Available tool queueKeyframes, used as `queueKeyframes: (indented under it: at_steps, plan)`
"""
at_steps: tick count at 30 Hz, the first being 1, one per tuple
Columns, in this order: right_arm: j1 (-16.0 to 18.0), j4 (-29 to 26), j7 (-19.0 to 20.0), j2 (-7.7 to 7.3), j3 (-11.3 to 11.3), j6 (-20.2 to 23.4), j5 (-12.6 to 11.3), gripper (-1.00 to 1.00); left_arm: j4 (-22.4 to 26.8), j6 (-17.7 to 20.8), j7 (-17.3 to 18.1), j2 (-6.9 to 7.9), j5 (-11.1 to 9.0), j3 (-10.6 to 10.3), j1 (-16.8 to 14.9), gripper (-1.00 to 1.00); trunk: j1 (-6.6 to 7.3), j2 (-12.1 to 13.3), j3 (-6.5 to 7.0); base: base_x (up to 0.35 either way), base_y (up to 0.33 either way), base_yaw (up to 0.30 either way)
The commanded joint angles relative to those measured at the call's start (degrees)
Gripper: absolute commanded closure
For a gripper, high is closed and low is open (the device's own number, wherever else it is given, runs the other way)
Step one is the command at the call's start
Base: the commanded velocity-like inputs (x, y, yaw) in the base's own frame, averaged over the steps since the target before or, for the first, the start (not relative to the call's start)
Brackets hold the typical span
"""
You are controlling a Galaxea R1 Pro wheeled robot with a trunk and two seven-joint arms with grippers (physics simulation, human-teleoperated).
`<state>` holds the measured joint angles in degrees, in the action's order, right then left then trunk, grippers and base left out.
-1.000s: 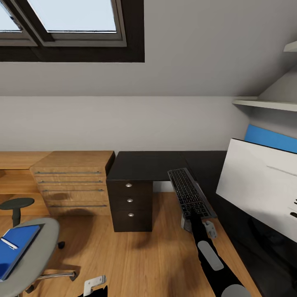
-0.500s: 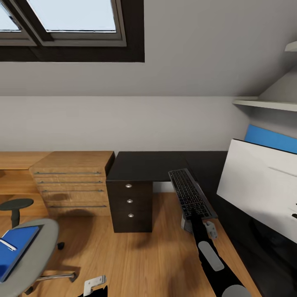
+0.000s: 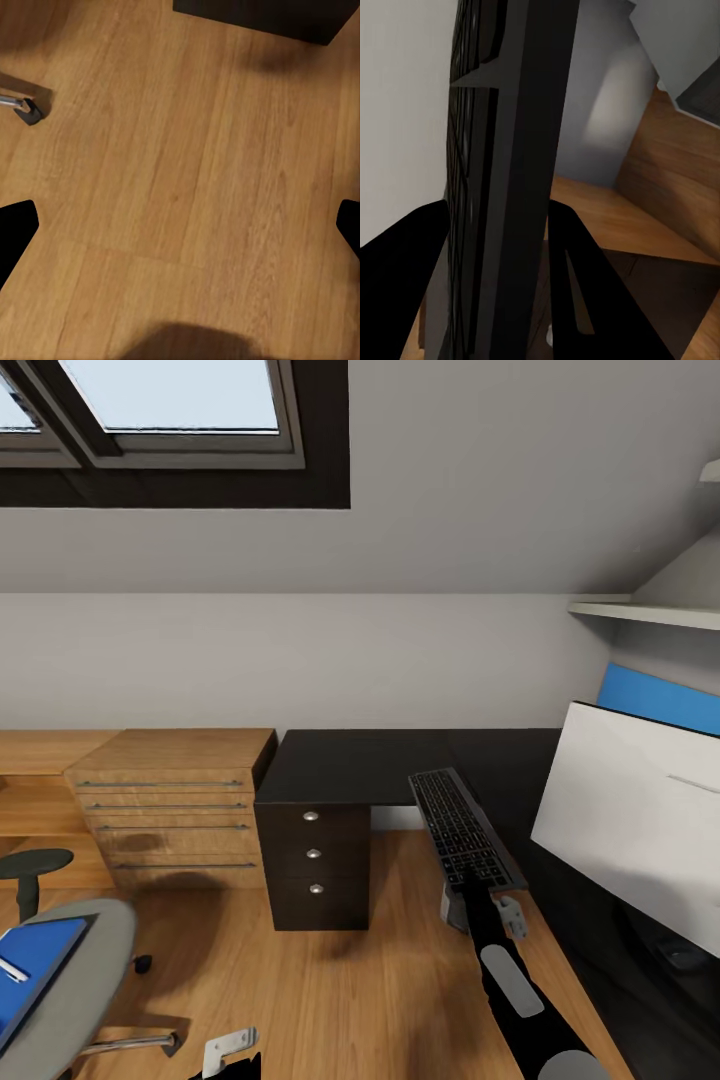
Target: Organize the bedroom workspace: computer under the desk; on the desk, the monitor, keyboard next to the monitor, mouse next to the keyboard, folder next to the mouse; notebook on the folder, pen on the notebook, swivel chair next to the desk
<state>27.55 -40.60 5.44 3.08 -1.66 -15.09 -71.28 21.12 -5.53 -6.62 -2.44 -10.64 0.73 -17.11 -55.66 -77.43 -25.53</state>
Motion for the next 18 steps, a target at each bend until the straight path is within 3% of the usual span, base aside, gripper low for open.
queueKeyframes:
  at_steps: [1,11,18]
  plan:
    - [0.04,0.07,0.38,-0.08,-0.18,-0.25,-0.55,1.00,-0.03,-0.19,-0.06,-0.03,-0.35,0.06,-0.03,-1.00,0.00,-0.03,-0.06,0.003,0.000,0.000]
    - [0.04,0.08,0.50,-1.72,-0.27,-0.03,-0.37,1.00,-0.03,-0.19,-0.06,-0.03,-0.35,0.06,-0.03,-1.00,0.00,-0.03,-0.06,0.000,0.000,0.000]
    - [0.00,0.08,1.97,-1.94,-0.33,0.04,-0.33,1.00,-0.03,-0.19,-0.06,-0.03,-0.35,0.03,-0.03,-1.00,0.00,-0.03,-0.06,0.000,0.000,0.000]
